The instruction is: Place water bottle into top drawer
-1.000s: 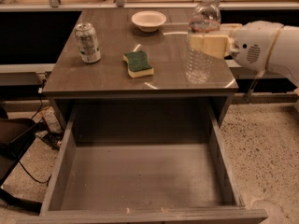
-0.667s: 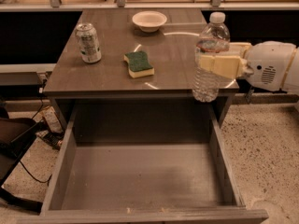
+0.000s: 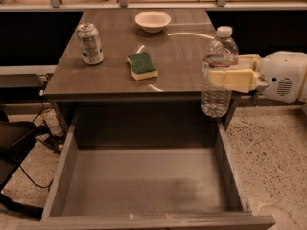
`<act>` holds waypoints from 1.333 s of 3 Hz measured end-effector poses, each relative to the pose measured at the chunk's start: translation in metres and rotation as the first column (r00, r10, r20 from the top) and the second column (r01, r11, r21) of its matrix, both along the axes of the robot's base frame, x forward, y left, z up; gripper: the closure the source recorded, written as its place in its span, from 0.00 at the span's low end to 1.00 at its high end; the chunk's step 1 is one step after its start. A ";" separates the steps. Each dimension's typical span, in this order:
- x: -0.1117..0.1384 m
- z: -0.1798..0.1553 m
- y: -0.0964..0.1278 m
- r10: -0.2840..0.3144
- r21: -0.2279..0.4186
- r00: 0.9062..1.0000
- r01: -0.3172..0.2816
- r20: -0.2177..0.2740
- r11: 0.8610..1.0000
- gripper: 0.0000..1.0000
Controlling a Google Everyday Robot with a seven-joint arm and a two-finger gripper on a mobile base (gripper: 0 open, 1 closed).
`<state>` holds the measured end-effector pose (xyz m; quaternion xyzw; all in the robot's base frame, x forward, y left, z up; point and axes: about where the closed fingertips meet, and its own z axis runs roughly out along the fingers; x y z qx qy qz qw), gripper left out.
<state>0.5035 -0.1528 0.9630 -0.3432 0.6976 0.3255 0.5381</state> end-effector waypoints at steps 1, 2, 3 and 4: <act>0.000 0.000 0.001 0.002 0.001 1.000 -0.002 0.000 1.000 1.00; 0.000 -0.023 0.014 0.014 0.010 1.000 -0.014 -0.004 1.000 1.00; -0.004 -0.066 0.042 0.055 0.036 0.998 -0.054 -0.030 0.998 1.00; -0.008 -0.107 0.081 0.119 0.061 0.991 -0.115 -0.056 0.991 1.00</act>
Offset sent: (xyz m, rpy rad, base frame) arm 0.0011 0.0282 -0.0603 0.0245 0.0118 0.0215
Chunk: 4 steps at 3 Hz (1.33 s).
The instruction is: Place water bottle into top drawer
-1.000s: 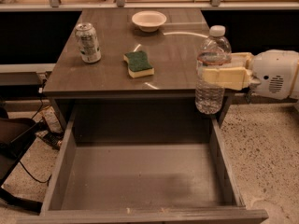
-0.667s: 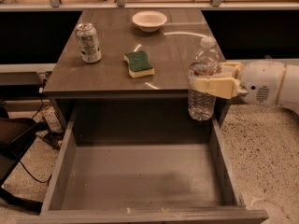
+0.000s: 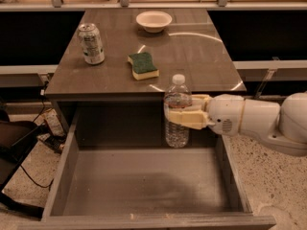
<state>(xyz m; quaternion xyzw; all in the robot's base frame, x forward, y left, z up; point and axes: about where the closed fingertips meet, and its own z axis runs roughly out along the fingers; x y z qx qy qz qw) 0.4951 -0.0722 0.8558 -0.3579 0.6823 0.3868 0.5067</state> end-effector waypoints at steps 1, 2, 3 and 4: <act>-0.007 -0.032 0.035 0.063 0.040 0.998 -0.064 0.004 0.997 1.00; -0.013 -0.056 0.069 0.124 0.075 0.992 -0.127 0.037 0.989 1.00; -0.020 -0.078 0.101 0.176 0.109 0.982 -0.183 0.072 0.977 1.00; -0.026 -0.095 0.125 0.208 0.129 0.973 -0.221 0.101 0.967 1.00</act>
Offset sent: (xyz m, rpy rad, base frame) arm -0.0209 0.1082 -0.0880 0.1250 -0.0744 0.1984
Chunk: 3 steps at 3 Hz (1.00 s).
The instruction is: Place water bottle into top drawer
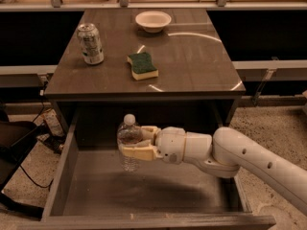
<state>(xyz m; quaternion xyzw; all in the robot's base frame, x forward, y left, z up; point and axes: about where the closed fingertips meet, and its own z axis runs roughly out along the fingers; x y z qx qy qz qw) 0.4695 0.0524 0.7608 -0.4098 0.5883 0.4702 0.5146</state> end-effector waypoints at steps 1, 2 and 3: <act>-0.002 -0.016 0.018 0.020 0.006 1.000 -0.020 0.017 1.000 1.00; -0.007 -0.040 0.040 0.029 -0.010 0.999 -0.028 0.031 1.000 1.00; -0.007 -0.040 0.040 0.029 -0.010 0.999 -0.028 0.031 1.000 1.00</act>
Offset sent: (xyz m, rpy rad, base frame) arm -0.0029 0.0424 -0.0491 -0.0008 -0.0208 0.0361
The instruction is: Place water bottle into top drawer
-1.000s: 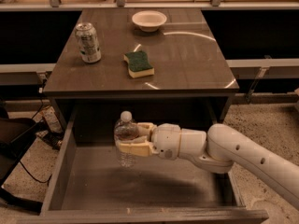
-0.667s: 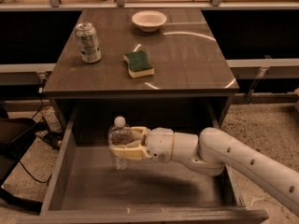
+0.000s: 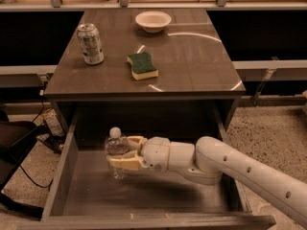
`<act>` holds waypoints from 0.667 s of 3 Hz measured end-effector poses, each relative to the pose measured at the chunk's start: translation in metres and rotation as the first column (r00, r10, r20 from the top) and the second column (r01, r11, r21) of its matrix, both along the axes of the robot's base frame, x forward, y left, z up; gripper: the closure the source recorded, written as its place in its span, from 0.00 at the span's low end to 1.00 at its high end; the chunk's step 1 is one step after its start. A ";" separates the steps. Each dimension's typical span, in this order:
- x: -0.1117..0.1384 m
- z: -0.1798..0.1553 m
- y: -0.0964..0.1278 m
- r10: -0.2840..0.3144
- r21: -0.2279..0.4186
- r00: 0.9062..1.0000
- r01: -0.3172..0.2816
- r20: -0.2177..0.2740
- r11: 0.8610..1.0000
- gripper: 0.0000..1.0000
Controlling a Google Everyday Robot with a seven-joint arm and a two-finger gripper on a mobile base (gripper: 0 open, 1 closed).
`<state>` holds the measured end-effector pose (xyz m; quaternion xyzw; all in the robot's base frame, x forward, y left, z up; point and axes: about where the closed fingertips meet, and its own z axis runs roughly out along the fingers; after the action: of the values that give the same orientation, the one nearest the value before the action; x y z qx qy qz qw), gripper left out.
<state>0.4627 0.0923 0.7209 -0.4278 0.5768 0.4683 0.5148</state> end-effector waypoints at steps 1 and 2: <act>-0.005 -0.006 0.003 0.006 -0.014 1.000 -0.006 0.013 1.000 1.00; -0.013 -0.015 0.004 0.021 -0.027 1.000 -0.020 0.022 0.999 1.00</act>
Offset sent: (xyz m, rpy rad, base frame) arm -0.0217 0.0016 -0.0276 -0.0450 -0.0328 0.0300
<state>0.4492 0.0961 0.7060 -0.4459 0.5729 0.4607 0.5106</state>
